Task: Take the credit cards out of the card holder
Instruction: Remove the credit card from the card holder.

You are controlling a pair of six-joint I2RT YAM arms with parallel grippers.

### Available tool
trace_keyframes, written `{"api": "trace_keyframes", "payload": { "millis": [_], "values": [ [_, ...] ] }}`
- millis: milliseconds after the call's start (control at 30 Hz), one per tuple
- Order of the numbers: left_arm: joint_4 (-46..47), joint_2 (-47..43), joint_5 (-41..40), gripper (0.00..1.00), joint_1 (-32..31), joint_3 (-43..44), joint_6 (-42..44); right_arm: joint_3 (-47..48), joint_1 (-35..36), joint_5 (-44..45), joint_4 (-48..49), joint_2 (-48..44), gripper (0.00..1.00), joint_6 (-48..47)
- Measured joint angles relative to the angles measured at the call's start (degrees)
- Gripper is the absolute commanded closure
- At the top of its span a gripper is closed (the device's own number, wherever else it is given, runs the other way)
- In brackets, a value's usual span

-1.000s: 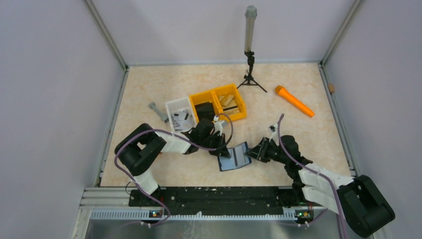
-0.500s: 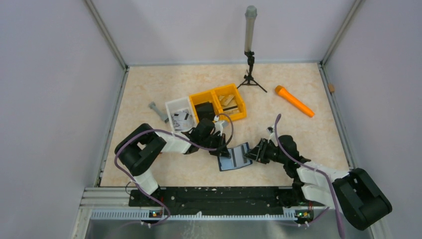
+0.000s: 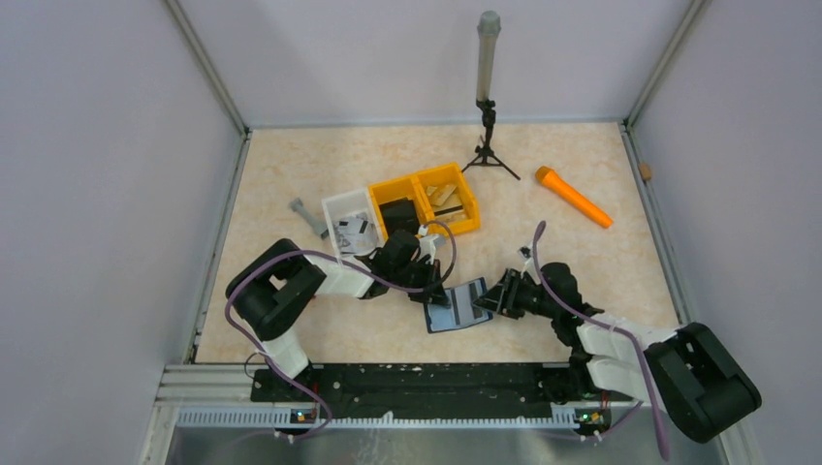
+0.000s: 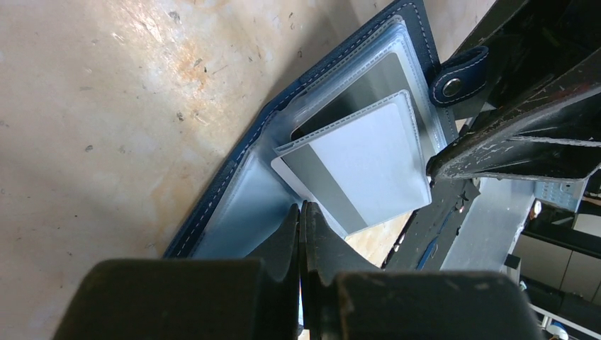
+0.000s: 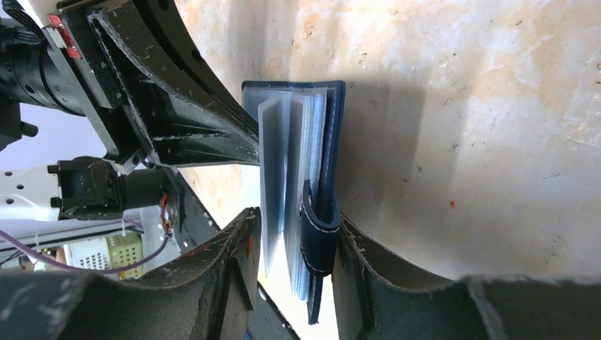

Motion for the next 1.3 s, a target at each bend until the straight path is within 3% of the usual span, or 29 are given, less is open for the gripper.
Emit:
{"api": "trace_keyframes", "payload": {
  "millis": [200, 333, 467, 733, 900, 1033, 1300],
  "values": [
    [-0.5, 0.0, 0.0, 1.00, 0.0, 0.3, 0.0, -0.1, 0.0, 0.2, 1.7, -0.6, 0.52, 1.2],
    [-0.7, 0.0, 0.0, 1.00, -0.1, 0.4, 0.3, -0.1, 0.0, 0.8, 1.8, -4.7, 0.58, 1.5],
    [-1.1, 0.0, 0.0, 1.00, -0.1, 0.6, 0.6, -0.1, 0.0, 1.0, 1.4, -5.6, 0.69, 1.2],
    [-2.1, 0.1, -0.1, 1.00, -0.3, 1.3, 0.9, 0.0, 0.0, 1.0, 0.4, -1.7, 0.57, -0.2],
    [-2.5, 0.2, -0.1, 1.00, -0.3, 1.4, 1.0, 0.5, 0.0, 1.0, -0.3, 0.1, 0.62, -0.9],
    [-2.7, 0.4, 0.0, 1.00, -0.3, 1.7, 1.0, 0.9, 0.0, 1.1, -0.3, 0.2, 0.60, -1.1],
    [-3.0, 0.4, 0.0, 1.00, -0.4, 1.9, 1.0, 0.9, 0.0, 2.2, -0.7, -1.9, 0.79, -1.1]
  ]
}}
